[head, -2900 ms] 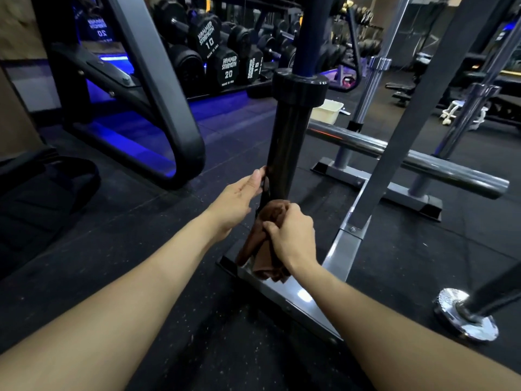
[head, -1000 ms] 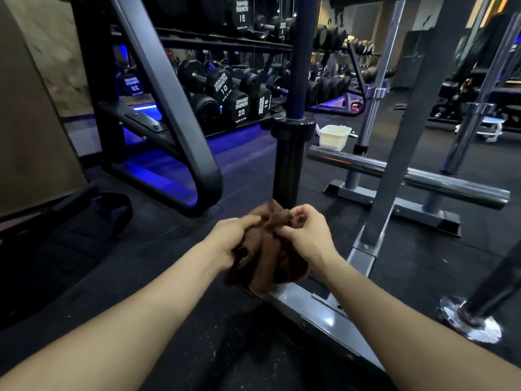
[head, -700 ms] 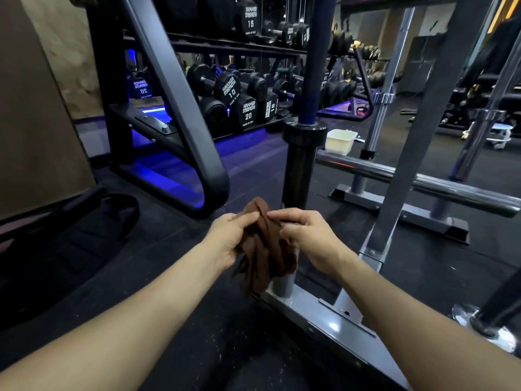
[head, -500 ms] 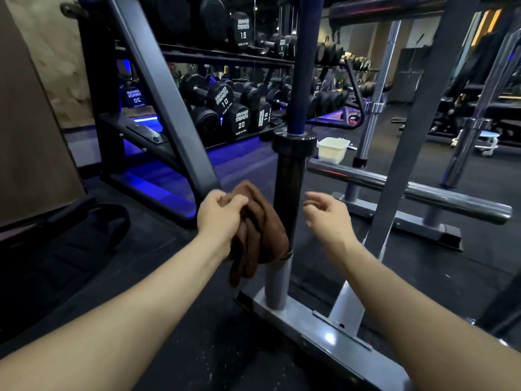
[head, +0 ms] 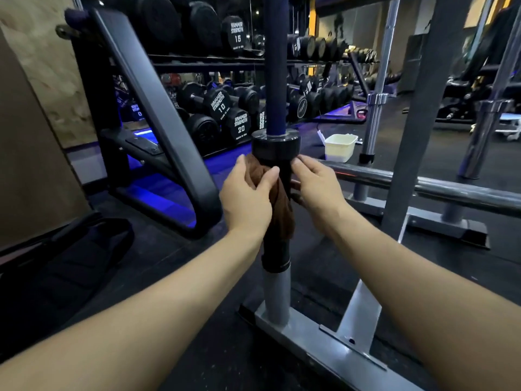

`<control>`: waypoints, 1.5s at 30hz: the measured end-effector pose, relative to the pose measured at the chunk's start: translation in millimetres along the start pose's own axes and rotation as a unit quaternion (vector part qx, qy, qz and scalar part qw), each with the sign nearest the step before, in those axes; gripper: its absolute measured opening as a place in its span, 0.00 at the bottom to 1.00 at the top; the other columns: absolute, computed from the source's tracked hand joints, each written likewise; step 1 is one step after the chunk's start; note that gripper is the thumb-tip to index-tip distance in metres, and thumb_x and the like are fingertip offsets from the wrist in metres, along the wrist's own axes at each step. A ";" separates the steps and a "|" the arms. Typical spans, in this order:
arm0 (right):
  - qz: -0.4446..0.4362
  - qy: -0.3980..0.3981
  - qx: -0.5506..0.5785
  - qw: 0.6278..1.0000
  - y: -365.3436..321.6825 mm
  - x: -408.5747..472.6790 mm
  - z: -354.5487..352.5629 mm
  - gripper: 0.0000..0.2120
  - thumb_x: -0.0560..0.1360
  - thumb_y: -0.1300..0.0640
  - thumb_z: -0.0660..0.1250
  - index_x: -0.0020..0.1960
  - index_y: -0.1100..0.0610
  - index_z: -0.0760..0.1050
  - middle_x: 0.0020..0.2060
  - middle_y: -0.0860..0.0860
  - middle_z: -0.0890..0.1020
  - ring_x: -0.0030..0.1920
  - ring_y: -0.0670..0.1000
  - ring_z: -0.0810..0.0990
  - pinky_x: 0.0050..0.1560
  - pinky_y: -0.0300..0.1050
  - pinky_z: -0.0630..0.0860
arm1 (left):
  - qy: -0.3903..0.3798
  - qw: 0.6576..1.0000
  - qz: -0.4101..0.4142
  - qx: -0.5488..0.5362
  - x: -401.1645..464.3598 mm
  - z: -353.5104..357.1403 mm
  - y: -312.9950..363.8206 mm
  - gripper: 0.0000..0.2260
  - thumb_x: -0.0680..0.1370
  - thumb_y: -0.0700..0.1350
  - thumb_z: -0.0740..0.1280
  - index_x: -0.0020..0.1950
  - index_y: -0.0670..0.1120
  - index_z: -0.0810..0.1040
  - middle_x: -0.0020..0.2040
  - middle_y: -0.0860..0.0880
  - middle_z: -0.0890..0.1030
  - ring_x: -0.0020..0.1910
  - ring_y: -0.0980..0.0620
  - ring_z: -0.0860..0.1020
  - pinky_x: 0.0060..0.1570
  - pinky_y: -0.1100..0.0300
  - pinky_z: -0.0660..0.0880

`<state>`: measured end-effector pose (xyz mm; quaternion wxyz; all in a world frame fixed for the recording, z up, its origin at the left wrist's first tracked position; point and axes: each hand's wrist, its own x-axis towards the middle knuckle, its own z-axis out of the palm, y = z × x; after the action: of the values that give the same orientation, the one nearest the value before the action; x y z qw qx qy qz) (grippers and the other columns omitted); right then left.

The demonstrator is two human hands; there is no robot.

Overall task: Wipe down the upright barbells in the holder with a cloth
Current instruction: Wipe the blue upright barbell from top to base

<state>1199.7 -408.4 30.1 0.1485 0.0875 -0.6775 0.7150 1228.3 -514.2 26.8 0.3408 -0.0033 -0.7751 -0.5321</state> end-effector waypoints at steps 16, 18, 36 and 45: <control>-0.016 -0.022 0.094 0.995 27.8 3.7 -7.3 0.15 0.78 0.60 0.65 0.65 0.59 0.75 0.59 0.52 0.81 0.59 0.47 0.79 0.66 0.49 0.72 | 0.046 0.990 0.037 0.130 5.8 -5.1 12.7 0.13 0.71 0.58 0.71 0.46 0.49 0.80 0.41 0.51 0.83 0.47 0.46 0.79 0.48 0.51 0.75; -0.013 -0.020 0.111 0.994 30.3 1.8 -8.0 0.15 0.78 0.62 0.64 0.65 0.60 0.75 0.57 0.51 0.80 0.58 0.46 0.79 0.65 0.46 0.73 | 0.039 0.990 0.046 0.128 0.3 -3.7 7.4 0.15 0.70 0.60 0.71 0.50 0.51 0.81 0.45 0.50 0.84 0.49 0.45 0.80 0.50 0.50 0.75; -0.011 -0.018 0.120 0.993 28.7 0.5 -6.5 0.11 0.79 0.62 0.63 0.57 0.52 0.79 0.53 0.49 0.82 0.53 0.44 0.79 0.60 0.41 0.75 | -0.084 0.996 -0.002 0.043 17.1 -0.7 -2.3 0.09 0.73 0.50 0.72 0.45 0.48 0.76 0.39 0.52 0.79 0.38 0.54 0.77 0.43 0.62 0.73; -0.024 -0.021 0.091 0.995 28.1 -0.6 -8.1 0.14 0.79 0.62 0.62 0.53 0.44 0.77 0.41 0.36 0.81 0.42 0.33 0.79 0.46 0.27 0.74 | -0.052 0.994 -0.067 0.071 -6.3 18.5 15.6 0.18 0.77 0.52 0.65 0.58 0.40 0.71 0.56 0.44 0.62 0.57 0.43 0.70 0.64 0.54 0.67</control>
<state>1191.6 -401.5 2.8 0.1424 0.1322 -0.6102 0.7681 1229.3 -489.9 32.6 0.2626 0.0453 -0.8263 -0.4963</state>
